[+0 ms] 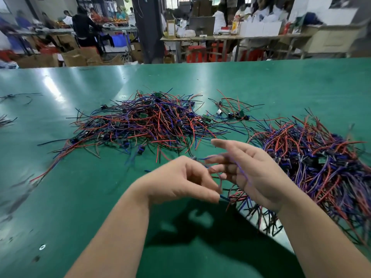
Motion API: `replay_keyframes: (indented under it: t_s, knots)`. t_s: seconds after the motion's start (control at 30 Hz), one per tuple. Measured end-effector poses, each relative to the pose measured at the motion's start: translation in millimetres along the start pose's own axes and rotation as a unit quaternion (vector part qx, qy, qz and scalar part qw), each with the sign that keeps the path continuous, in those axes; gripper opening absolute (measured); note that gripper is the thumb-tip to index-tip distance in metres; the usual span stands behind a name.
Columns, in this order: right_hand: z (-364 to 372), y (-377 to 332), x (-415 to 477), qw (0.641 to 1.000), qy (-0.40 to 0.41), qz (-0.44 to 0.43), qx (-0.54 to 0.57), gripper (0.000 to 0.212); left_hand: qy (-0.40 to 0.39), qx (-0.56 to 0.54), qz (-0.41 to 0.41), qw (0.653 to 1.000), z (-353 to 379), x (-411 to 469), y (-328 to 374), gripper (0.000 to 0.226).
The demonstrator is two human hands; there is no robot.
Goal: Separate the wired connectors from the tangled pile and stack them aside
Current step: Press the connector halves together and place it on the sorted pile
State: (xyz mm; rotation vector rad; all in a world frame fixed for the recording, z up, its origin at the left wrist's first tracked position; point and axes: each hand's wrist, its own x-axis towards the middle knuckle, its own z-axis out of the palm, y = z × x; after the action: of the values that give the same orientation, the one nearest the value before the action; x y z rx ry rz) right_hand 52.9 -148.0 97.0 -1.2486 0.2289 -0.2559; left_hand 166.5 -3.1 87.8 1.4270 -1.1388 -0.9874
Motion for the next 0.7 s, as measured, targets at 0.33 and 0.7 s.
replay_keyframes:
  t_s: [0.33, 0.7]
  knots:
    - [-1, 10, 4, 0.997, 0.051, -0.046, -0.029, 0.023, 0.002, 0.070, -0.046, 0.997, 12, 11, -8, 0.012]
    - [5, 6, 0, 0.978, 0.014, -0.154, -0.137, 0.026, 0.218, -0.280, 0.032, 0.934, -2, 16, 2, 0.030]
